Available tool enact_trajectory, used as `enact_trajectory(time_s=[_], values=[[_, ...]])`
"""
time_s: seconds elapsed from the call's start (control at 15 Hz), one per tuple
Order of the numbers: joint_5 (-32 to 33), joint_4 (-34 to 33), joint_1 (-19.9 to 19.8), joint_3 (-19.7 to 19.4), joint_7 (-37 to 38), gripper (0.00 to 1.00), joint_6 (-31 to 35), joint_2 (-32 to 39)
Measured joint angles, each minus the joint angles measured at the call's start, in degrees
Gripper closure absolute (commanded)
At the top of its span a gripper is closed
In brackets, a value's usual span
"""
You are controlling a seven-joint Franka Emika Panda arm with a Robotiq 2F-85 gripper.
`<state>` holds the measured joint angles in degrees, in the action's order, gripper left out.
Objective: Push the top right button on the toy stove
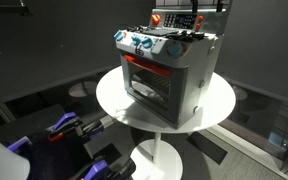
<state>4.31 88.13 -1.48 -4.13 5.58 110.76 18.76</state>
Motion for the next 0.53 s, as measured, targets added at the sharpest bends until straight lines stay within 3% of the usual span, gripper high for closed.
enact_trajectory(time_s=[0.53], values=[[0.0,-0.1,0.0,-0.3,0.2,0.00,3.6,2.3]])
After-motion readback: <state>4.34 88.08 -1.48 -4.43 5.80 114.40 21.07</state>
